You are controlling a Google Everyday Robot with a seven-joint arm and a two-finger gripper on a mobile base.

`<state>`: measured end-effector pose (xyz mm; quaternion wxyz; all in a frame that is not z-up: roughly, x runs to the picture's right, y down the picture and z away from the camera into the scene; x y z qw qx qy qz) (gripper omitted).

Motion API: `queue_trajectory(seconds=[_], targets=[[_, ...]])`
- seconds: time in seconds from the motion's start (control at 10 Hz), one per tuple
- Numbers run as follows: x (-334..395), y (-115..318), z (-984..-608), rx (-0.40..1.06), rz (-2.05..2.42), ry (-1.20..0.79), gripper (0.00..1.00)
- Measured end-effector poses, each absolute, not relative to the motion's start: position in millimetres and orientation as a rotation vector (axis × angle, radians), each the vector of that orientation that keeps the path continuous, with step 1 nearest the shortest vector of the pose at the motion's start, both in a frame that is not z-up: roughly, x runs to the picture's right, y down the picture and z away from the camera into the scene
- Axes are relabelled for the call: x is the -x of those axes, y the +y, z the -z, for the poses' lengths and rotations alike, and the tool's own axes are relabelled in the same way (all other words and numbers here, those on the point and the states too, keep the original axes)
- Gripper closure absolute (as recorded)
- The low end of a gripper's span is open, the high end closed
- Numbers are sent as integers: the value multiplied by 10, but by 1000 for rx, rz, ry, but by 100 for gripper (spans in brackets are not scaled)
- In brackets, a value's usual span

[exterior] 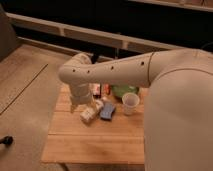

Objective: Place the white sponge in the ceramic cup

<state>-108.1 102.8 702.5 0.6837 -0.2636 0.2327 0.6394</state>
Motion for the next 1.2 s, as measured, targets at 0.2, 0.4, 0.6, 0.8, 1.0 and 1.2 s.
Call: queue_trajectory(seconds=[0.2,0.4,0.6,0.8,1.0,1.2], targets=[[1081,1035,-7031,592,-1433,523,35],[1081,1036,-7031,592,-1433,523,35],[1081,1037,-7031,592,-1433,524,35],[1081,1037,-7032,592,-1433,524,35],[1081,1036,-7031,592,-1433,523,35],[1066,1002,-7036,578,-1429,510,35]])
